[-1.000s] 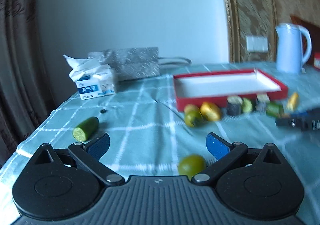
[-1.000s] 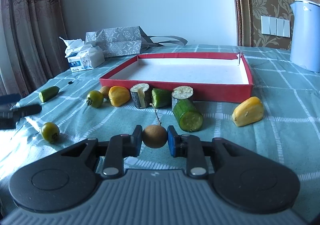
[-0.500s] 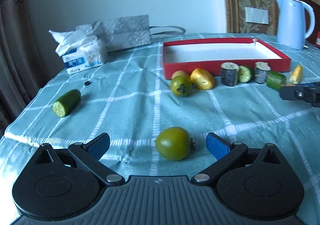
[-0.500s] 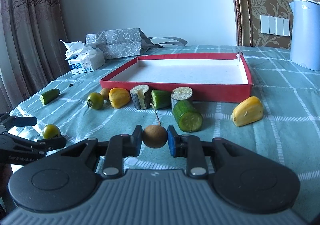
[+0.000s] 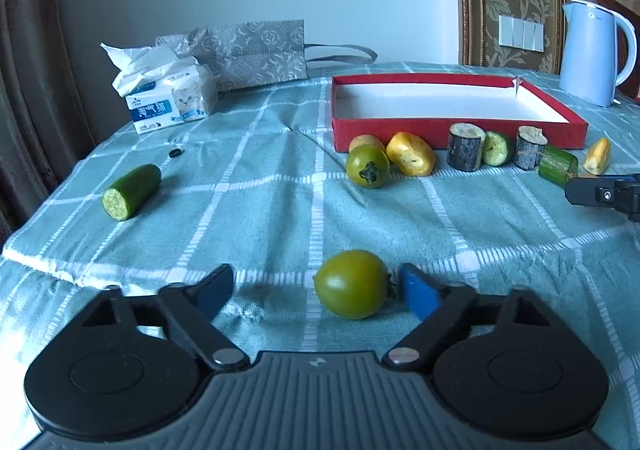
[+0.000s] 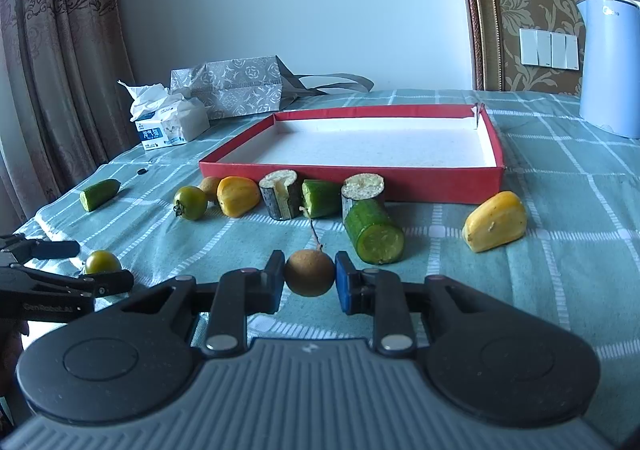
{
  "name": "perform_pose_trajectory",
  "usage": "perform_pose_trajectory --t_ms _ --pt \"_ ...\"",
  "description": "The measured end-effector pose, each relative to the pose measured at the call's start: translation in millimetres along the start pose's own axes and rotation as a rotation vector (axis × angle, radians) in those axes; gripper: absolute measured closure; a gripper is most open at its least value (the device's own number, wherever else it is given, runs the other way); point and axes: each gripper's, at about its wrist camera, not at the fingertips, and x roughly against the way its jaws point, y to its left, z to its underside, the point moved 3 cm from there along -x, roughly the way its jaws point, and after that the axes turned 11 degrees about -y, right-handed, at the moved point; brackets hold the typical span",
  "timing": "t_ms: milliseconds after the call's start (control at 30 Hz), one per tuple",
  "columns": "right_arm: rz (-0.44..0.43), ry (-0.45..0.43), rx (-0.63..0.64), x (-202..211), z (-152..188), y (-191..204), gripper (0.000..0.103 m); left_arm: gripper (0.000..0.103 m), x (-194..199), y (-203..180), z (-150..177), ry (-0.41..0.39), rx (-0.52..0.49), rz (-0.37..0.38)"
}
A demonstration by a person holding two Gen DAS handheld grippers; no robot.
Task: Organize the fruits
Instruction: 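Grasp the green tomato with the left gripper while the right gripper holds the longan, then carry the longan into the red box and open the right gripper while left holds tomato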
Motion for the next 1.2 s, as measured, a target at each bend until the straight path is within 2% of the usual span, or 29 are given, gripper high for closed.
perform_pose_trajectory --t_ms 133,200,267,300,567,733,967,1200 --pt "-0.001 -0.002 -0.006 0 0 -1 0.078 0.032 0 -3 -1 0.001 0.005 0.018" --pt "-0.002 -0.003 -0.007 0 0 -1 0.078 0.044 1 -5 -1 0.003 0.014 0.039" --pt "-0.001 -0.003 -0.008 0 0 -1 0.078 0.062 2 -8 -3 0.009 0.020 0.060" --pt "-0.001 -0.004 -0.009 0 0 -1 0.078 0.064 2 -10 -3 0.010 0.016 0.061" --pt "0.003 -0.016 -0.010 3 -2 -2 0.078 0.067 3 -13 -8 0.016 0.023 0.043" --pt "0.018 -0.048 -0.003 8 -12 -5 0.078 0.067 5 -17 -23 -0.031 0.037 0.031" --pt "0.052 -0.099 0.047 8 -42 -13 0.078 0.067 -22 -32 -46 -0.083 0.076 -0.025" --pt "0.128 -0.177 0.117 -16 -87 -31 0.078 0.067 -48 -43 -46 -0.074 0.118 -0.044"
